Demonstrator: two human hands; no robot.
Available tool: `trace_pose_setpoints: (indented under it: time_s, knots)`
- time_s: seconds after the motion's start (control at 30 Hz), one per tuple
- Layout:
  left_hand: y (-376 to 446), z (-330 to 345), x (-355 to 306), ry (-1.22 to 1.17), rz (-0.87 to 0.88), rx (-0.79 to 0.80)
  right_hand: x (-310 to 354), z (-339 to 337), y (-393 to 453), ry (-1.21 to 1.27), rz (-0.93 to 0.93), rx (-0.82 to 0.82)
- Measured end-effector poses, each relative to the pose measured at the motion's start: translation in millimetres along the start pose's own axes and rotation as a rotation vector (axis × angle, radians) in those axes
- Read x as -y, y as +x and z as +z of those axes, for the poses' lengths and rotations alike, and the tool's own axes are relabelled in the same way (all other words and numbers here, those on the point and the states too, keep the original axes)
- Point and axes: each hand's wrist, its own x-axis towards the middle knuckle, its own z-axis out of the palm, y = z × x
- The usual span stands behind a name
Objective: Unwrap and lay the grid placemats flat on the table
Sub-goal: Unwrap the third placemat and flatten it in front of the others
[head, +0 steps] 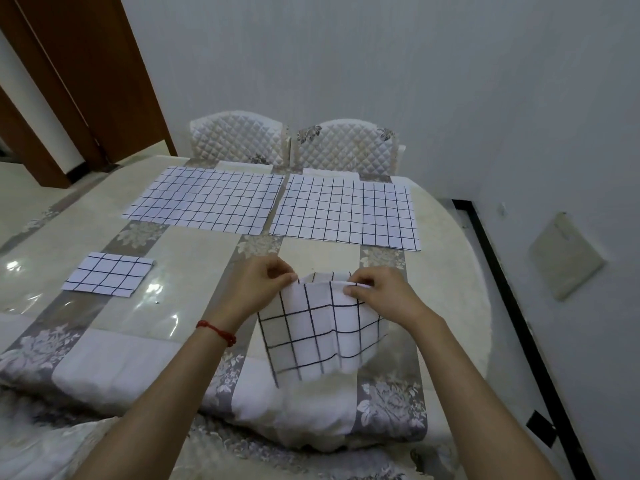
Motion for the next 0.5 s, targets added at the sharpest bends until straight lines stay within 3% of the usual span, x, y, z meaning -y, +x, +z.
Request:
trace_pose_setpoints:
  time_s: [0.17, 0.5]
  knots:
    - [-1.6, 19.6, -26.1, -0.041, 0.148, 0.303, 21.9, -5.4, 5.3, -0.240, -0.129, 0.062]
    - [7.9, 24.6, 7.2, -0.146, 0.052, 0.279, 13.5, -52.5, 2.3, -0.011, -0.058, -0.203]
